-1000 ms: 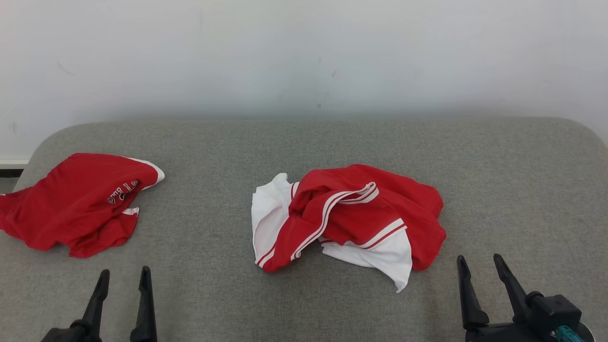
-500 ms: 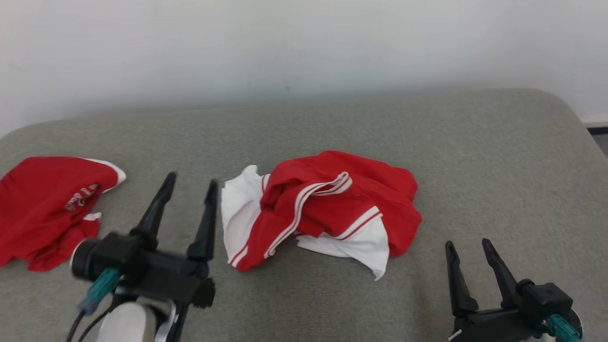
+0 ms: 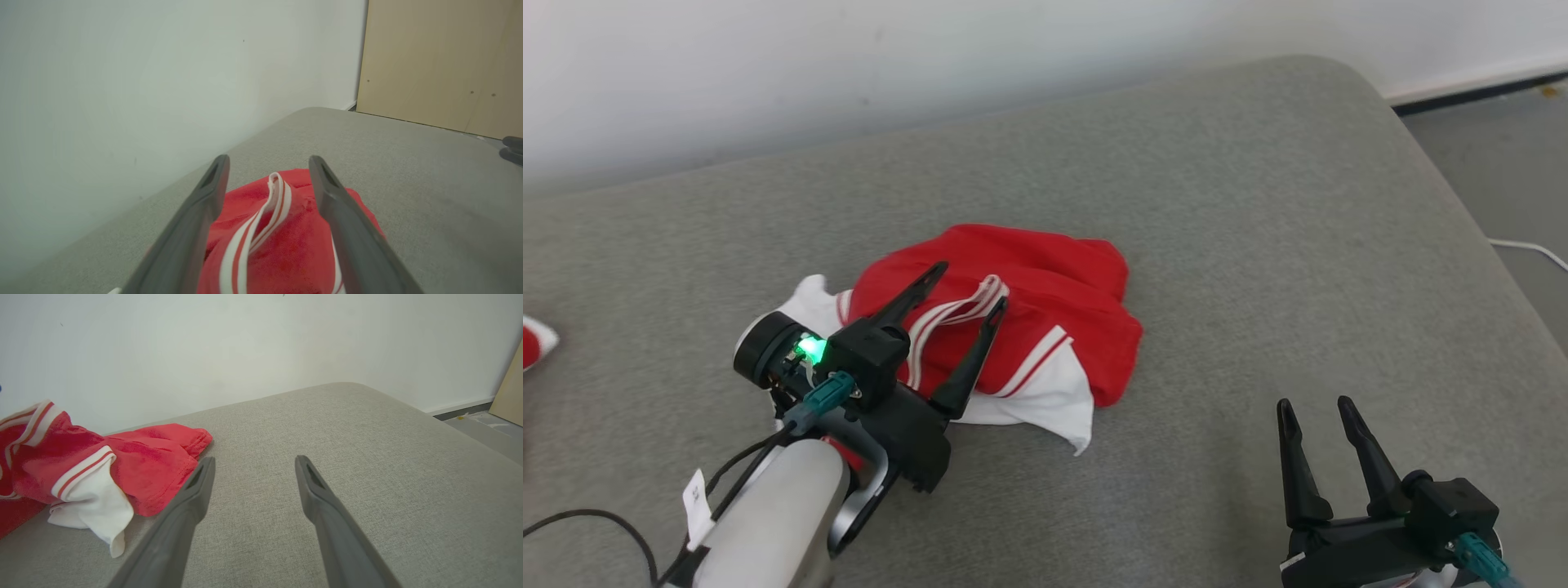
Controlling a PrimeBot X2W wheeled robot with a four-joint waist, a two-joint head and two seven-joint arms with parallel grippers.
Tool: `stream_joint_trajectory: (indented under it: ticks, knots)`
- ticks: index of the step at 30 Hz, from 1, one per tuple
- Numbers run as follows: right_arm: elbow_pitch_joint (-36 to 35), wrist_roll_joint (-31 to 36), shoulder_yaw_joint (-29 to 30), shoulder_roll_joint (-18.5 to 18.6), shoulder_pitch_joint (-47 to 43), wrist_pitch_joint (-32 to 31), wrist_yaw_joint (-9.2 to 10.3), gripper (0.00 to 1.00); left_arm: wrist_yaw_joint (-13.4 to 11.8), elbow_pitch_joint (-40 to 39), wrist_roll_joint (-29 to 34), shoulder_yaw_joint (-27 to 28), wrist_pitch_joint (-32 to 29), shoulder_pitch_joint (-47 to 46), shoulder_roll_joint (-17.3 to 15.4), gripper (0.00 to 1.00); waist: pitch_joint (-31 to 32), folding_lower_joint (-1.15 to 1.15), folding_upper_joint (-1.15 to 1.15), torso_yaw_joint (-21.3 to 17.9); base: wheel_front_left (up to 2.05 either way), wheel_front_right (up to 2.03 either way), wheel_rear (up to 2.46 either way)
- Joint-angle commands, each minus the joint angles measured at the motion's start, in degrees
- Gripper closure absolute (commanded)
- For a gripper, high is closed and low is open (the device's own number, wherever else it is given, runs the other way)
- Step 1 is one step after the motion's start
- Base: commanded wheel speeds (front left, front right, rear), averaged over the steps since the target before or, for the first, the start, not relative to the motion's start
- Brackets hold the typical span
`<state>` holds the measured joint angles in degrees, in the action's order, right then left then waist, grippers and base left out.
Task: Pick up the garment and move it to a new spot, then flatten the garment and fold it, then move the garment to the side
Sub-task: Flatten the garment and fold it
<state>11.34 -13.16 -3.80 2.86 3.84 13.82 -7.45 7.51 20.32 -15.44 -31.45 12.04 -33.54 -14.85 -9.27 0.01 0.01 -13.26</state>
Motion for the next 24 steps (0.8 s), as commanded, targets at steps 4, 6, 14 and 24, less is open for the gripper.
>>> stream_joint_trajectory:
  ticks: [4, 6, 14, 24]
  knots:
    - [0.6, -0.6, 0.1, 0.0, 0.7, 0.9, -0.07, 0.0, -0.1, 3.9, -2.1, -3.9, -2.5, -2.1, -2.8, 0.0, -3.6, -0.01, -0.01, -5.5, 0.0, 0.0, 0.0]
    - [0.9, -0.7, 0.4, 0.0, 0.6, 1.0, -0.07, 0.0, -0.1, 5.5, -3.0, -5.0, -3.1, -2.6, -3.8, 1.0, -3.6, -0.01, -0.01, -5.7, 0.0, 0.0, 0.0]
    - [1.5, 0.0, 1.0, 0.1, 0.2, 1.4, -0.07, 0.0, -0.1, 9.9, -4.3, -6.4, -0.3, -4.4, -3.1, 1.0, -2.1, -0.01, -0.01, -3.6, 0.0, 0.0, 0.0]
    - [1.4, 2.0, 3.2, 0.0, -1.5, 1.2, -0.07, 0.0, -1.2, -0.4, -7.5, -2.7, 2.7, -0.5, -5.0, 1.0, 1.5, -0.01, -0.01, 6.2, 0.0, 0.0, 0.0]
